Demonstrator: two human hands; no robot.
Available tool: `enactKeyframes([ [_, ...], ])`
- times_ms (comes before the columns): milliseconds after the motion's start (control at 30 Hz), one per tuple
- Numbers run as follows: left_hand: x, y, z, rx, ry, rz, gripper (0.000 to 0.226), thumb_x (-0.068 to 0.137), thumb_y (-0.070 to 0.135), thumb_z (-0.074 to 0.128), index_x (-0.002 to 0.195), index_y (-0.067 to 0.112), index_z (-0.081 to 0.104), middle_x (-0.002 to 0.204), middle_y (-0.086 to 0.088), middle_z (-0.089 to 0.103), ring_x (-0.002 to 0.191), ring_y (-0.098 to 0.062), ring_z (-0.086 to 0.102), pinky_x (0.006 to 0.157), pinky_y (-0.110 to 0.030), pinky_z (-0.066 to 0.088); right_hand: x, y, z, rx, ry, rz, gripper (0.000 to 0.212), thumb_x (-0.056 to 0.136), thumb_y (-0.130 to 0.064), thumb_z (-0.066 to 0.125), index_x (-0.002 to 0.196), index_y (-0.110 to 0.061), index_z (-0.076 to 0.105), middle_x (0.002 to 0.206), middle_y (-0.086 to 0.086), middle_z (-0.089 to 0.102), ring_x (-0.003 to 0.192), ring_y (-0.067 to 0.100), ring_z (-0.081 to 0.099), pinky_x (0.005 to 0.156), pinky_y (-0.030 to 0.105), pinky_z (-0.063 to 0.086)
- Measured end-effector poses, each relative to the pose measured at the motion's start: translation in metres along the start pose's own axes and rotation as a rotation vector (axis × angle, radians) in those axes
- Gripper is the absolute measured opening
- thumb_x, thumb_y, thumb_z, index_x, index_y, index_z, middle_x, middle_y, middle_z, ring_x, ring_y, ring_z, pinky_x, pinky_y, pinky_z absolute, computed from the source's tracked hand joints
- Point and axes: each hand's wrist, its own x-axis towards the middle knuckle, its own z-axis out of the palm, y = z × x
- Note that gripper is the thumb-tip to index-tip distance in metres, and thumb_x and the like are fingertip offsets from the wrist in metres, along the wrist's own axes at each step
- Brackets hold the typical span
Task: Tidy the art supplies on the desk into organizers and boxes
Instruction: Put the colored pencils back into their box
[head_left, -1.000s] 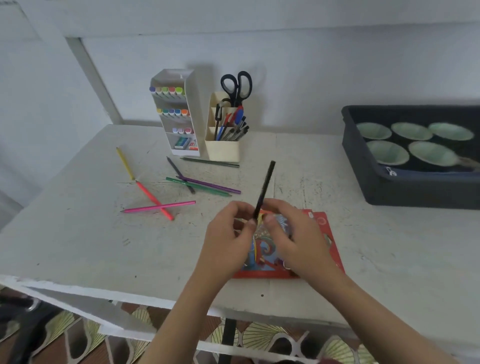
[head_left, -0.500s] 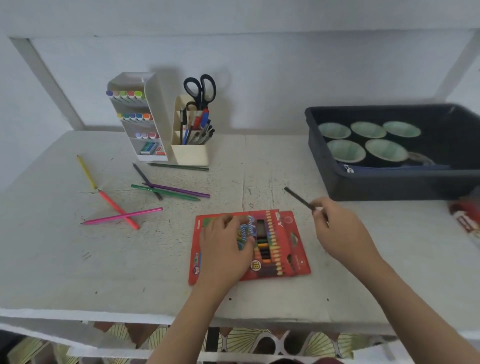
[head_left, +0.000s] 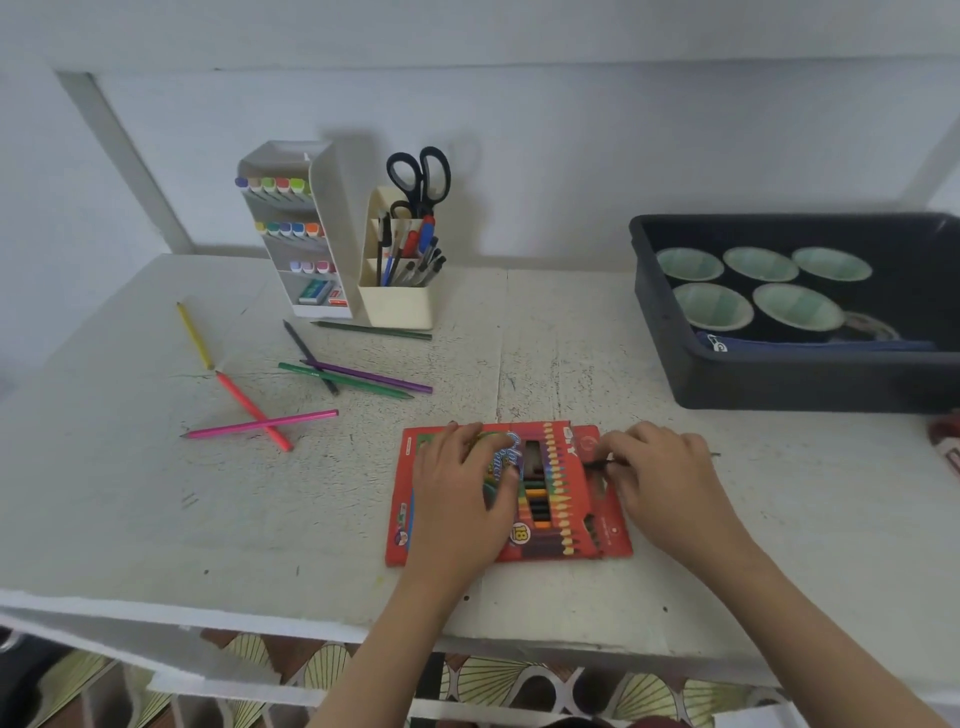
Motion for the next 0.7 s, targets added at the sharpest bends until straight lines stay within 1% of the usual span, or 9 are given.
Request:
enactKeyframes([
  [67, -0.001, 0.000, 0.000, 0.005, -0.013, 0.020, 0.028, 0.085, 0.027, 0.054, 0.110, 0.025, 0.066, 0.129, 0.000, 0.054, 0.132, -0.021, 0.033, 0.110, -0.037, 0.018, 0.000, -0.004, 0.004, 0.064, 0.059, -0.035, 0.015, 0.090, -0.023, 0.060, 0.100, -0.029, 0.069, 0.098, -0.005, 0.059, 0.095, 0.015, 0.053, 0.088, 0.029, 0.022],
  [133, -0.002, 0.001, 0.000, 0.005, -0.027, 0.032, 0.026, 0.084, 0.026, 0.052, 0.106, 0.027, 0.067, 0.130, 0.000, 0.054, 0.132, -0.022, 0.033, 0.111, -0.042, 0.021, -0.001, -0.006, 0.008, 0.095, 0.129, -0.021, 0.015, 0.087, -0.022, 0.065, 0.099, -0.026, 0.073, 0.101, -0.001, 0.063, 0.097, 0.020, 0.055, 0.093, 0.036, 0.026],
  [200, -0.003, 0.001, 0.000, 0.010, -0.039, 0.041, 0.028, 0.083, 0.026, 0.051, 0.105, 0.028, 0.068, 0.132, 0.000, 0.053, 0.133, -0.022, 0.032, 0.112, -0.044, 0.021, -0.005, -0.007, 0.012, 0.093, 0.191, 0.043, 0.021, 0.088, -0.024, 0.063, 0.108, -0.023, 0.070, 0.111, 0.003, 0.063, 0.105, 0.022, 0.056, 0.100, 0.044, 0.028],
  [300, -0.004, -0.001, 0.000, 0.041, -0.068, 0.069, 0.030, 0.084, 0.026, 0.051, 0.110, 0.030, 0.067, 0.136, -0.002, 0.050, 0.135, -0.022, 0.029, 0.113, -0.044, 0.018, -0.013, -0.010, 0.016, 0.044, 0.131, 0.240, 0.044, 0.096, -0.036, 0.043, 0.137, -0.020, 0.046, 0.142, 0.007, 0.044, 0.132, 0.023, 0.038, 0.113, 0.052, 0.007],
  [367, -0.003, -0.001, 0.001, 0.037, -0.074, 0.069, 0.031, 0.086, 0.026, 0.052, 0.112, 0.032, 0.066, 0.138, -0.001, 0.048, 0.136, -0.021, 0.027, 0.113, -0.042, 0.016, -0.021, -0.009, 0.022, 0.001, 0.024, 0.322, 0.059, 0.098, -0.046, 0.026, 0.150, -0.020, 0.017, 0.156, 0.008, 0.019, 0.144, 0.024, 0.015, 0.113, 0.048, -0.007],
  [467, -0.003, 0.001, 0.002, 0.015, -0.096, 0.055, 0.032, 0.087, 0.027, 0.052, 0.116, 0.033, 0.063, 0.141, 0.000, 0.045, 0.137, -0.021, 0.026, 0.112, -0.038, 0.016, -0.027, -0.013, 0.027, 0.134, -0.055, 0.301, 0.063, 0.098, -0.047, 0.019, 0.150, -0.022, -0.005, 0.159, 0.009, 0.000, 0.146, 0.022, -0.005, 0.115, 0.038, -0.008],
  [533, -0.004, 0.002, 0.003, 0.038, -0.128, 0.057, 0.034, 0.089, 0.027, 0.053, 0.122, 0.033, 0.059, 0.144, -0.001, 0.041, 0.135, -0.021, 0.028, 0.111, -0.038, 0.018, -0.028, -0.017, 0.028, 0.240, -0.069, 0.247, 0.062, 0.098, -0.047, 0.020, 0.150, -0.025, -0.008, 0.159, 0.005, -0.005, 0.145, 0.017, -0.011, 0.114, 0.031, -0.007],
  [633, -0.004, 0.001, 0.004, 0.076, -0.143, 0.059, 0.037, 0.090, 0.029, 0.052, 0.127, 0.033, 0.054, 0.146, 0.001, 0.038, 0.134, -0.018, 0.026, 0.111, -0.036, 0.018, -0.028, -0.021, 0.026, 0.426, -0.065, 0.148, 0.061, 0.098, -0.048, 0.025, 0.150, -0.031, -0.002, 0.159, -0.007, 0.002, 0.142, 0.004, -0.006, 0.115, 0.028, 0.002],
  [700, -0.003, 0.000, 0.004, 0.076, -0.145, 0.062, 0.037, 0.090, 0.029, 0.053, 0.127, 0.033, 0.054, 0.145, 0.001, 0.039, 0.133, -0.017, 0.027, 0.110, -0.033, 0.018, -0.028, -0.022, 0.026, 0.397, -0.040, 0.126, 0.060, 0.097, -0.048, 0.023, 0.150, -0.028, 0.002, 0.159, -0.006, 0.005, 0.142, 0.004, -0.004, 0.116, 0.028, -0.004],
])
